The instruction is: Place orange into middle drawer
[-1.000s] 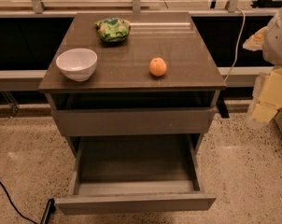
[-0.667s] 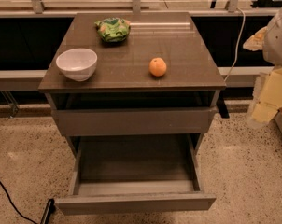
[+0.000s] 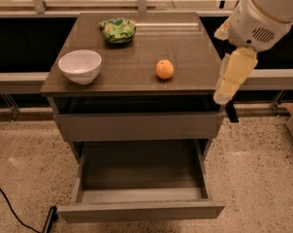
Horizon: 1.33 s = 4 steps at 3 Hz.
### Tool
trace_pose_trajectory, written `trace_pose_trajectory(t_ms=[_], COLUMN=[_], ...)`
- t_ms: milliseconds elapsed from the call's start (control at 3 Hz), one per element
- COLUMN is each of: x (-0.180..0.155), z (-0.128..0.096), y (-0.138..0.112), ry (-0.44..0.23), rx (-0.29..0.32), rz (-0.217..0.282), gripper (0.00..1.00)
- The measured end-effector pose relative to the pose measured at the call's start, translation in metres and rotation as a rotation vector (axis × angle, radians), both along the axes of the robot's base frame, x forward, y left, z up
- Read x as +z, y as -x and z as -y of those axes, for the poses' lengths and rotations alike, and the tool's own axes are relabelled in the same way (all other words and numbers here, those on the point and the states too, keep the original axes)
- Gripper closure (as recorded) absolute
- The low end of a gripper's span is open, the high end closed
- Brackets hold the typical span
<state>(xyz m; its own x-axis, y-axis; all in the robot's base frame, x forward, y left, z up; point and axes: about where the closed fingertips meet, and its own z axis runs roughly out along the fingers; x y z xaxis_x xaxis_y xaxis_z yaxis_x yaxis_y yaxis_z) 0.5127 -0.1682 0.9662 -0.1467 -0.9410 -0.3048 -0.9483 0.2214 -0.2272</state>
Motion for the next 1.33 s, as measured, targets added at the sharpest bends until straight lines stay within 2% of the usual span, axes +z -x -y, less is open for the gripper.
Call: trace_pose_trajectory(t_ms=[333,667,1000,1333], x=[0.003,0.003,-0.007,-0.035], z=[-0.044,-0.044,-0.048,-0.051], y=[-0.065,-0.065,-0.079,-0.099], ry=[-0.058,-0.058,-0.078,-0.146], rx=[0.032,0.032,0.037,0.011], rz=[0.042,0.042,0.042,0.035], gripper=[0.00,0.00,0.00,0.00])
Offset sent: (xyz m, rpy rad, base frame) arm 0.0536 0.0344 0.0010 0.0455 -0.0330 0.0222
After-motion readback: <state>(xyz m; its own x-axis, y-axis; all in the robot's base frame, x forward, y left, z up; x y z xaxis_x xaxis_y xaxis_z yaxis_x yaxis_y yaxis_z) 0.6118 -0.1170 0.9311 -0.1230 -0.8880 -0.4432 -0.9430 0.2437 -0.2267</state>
